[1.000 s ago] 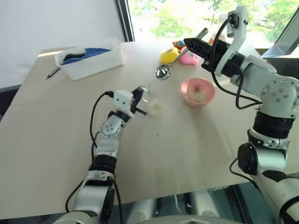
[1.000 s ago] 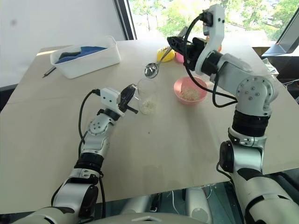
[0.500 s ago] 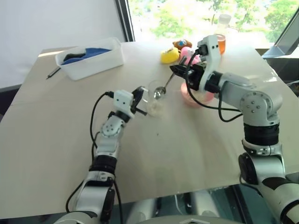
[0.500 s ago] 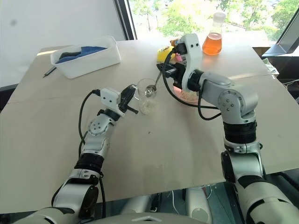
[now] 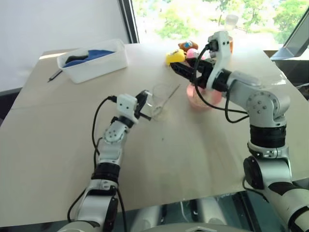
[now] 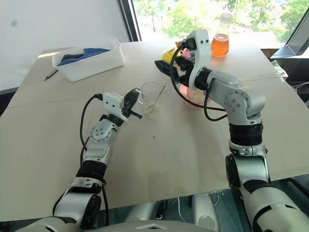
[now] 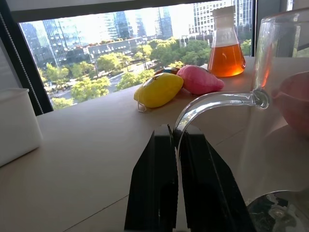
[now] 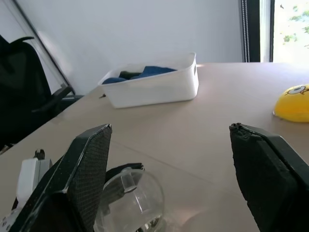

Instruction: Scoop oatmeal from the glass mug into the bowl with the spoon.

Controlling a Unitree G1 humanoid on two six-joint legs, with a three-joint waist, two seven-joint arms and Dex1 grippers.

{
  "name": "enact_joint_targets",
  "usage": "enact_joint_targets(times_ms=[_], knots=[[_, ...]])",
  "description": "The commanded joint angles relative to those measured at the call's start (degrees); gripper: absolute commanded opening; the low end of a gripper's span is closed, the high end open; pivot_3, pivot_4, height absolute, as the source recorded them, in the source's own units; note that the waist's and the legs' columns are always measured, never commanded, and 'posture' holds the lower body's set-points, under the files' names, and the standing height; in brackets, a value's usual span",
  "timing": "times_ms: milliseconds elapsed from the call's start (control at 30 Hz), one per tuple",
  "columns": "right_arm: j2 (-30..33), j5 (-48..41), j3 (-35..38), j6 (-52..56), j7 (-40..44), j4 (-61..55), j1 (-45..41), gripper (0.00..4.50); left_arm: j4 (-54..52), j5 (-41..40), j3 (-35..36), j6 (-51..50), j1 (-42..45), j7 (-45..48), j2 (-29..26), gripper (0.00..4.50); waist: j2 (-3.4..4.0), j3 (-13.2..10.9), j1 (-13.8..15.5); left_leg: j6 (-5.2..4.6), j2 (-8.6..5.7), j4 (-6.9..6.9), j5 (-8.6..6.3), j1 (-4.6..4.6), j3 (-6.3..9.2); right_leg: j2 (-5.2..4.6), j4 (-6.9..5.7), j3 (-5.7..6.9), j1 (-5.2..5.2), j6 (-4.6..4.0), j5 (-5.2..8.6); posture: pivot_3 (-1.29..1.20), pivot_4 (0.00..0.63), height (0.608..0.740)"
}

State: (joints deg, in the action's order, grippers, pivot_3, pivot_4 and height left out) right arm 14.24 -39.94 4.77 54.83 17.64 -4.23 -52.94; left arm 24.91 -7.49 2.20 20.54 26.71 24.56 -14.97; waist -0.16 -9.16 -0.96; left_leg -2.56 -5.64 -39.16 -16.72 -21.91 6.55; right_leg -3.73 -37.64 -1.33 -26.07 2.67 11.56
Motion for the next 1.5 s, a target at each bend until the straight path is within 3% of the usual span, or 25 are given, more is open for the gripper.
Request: enact_joint_targets(times_ms=[33, 133, 267, 467, 600, 933, 1100, 1133, 1500], knots=[[0.62, 0.71, 2.93, -2.58, -0.47, 0.28, -2.73, 4.0, -0.92, 0.76, 0.05, -0.68, -0.95, 0.06, -0.61, 0.0, 0.0, 0.0, 0.01, 0.0, 0.0, 0.0, 0.0, 0.0, 0.0, 0.0, 0.0, 0.01, 0.0, 0.0, 0.0, 0.0, 0.15, 0.74], [1.27, 1.76, 3.54, -3.59, -0.45, 1.62, -3.03, 4.0, -0.68, 0.64, 0.06, -0.65, -0.77, 0.11, -0.47, 0.0, 0.0, 0.0, 0.01, 0.0, 0.0, 0.0, 0.0, 0.0, 0.0, 0.0, 0.01, 0.0, 0.0, 0.0, 0.0, 0.0, 0.15, 0.74], [1.32, 2.22, 3.67, -4.05, -0.32, 2.01, -3.09, 4.04, -0.83, 0.55, 0.22, -0.46, -0.87, 0.04, -0.4, 1.27, 0.0, 0.0, -0.06, 0.0, 0.0, 0.01, 0.0, -0.01, -0.01, 0.0, 0.0, -0.02, -0.01, 0.0, 0.0, 0.0, 0.15, 0.74], [1.03, 2.61, 3.66, -4.03, -0.14, 1.89, -3.08, 4.04, -1.59, 1.11, 0.41, -0.22, -1.81, -0.43, -0.62, 4.01, 0.0, 0.0, 0.01, 0.0, 0.0, 0.01, 0.0, -0.01, -0.01, -0.01, 0.01, -0.02, -0.01, 0.0, 0.0, 0.0, 0.15, 0.74], [1.01, 2.71, 3.68, -3.92, 0.09, 1.88, -3.12, 4.04, -2.87, 1.35, 0.72, -0.35, -2.57, -0.9, -0.89, 4.01, 0.0, 0.0, -0.07, 0.0, 0.01, 0.01, 0.0, -0.01, -0.01, 0.0, 0.01, -0.03, -0.01, 0.0, 0.0, 0.0, 0.15, 0.74], [3.23, 2.46, 4.39, -5.0, 2.69, -0.91, 1.6, 4.04, -17.61, -0.34, 1.84, -6.55, -10.65, -0.52, -3.87, 4.01, 0.0, 0.0, 0.11, 0.0, 0.01, 0.02, 0.0, -0.02, 0.02, -0.01, 0.02, -0.1, 0.0, 0.0, 0.0, 0.0, 0.15, 0.74], [7.48, 8.27, 5.29, -19.11, 9.14, 0.61, 13.27, 4.04, -28.66, -2.94, 4.14, -11.96, -17.8, -0.27, -5.97, 4.01, 0.0, 0.0, 0.34, 0.0, -0.01, 0.02, 0.0, -0.05, 0.07, -0.05, 0.13, -0.09, 0.05, 0.0, 0.0, 0.0, 0.15, 0.74], [8.58, 8.21, 5.28, -20.31, 11.15, -0.4, 16.41, 4.04, -31.54, -3.72, 4.88, -13.27, -19.86, -0.37, -6.39, 4.27, 0.05, -0.03, 0.29, -0.01, -0.01, 0.03, -0.01, -0.04, 0.07, -0.03, 0.18, -0.1, 0.06, 0.0, 0.0, 0.0, 0.15, 0.74], [17.23, 5.7, 4.27, -26.43, 30.09, -14.84, 46.03, 4.27, -50.14, -9.62, 6.31, -22.02, -41.74, 1.17, -6.48, 4.42, 0.04, -0.03, 0.37, -0.17, 0.14, 0.13, -0.12, 0.32, 0.0, 0.07, 0.25, -0.16, 0.47, 0.01, 0.01, 0.0, 0.15, 0.74]])
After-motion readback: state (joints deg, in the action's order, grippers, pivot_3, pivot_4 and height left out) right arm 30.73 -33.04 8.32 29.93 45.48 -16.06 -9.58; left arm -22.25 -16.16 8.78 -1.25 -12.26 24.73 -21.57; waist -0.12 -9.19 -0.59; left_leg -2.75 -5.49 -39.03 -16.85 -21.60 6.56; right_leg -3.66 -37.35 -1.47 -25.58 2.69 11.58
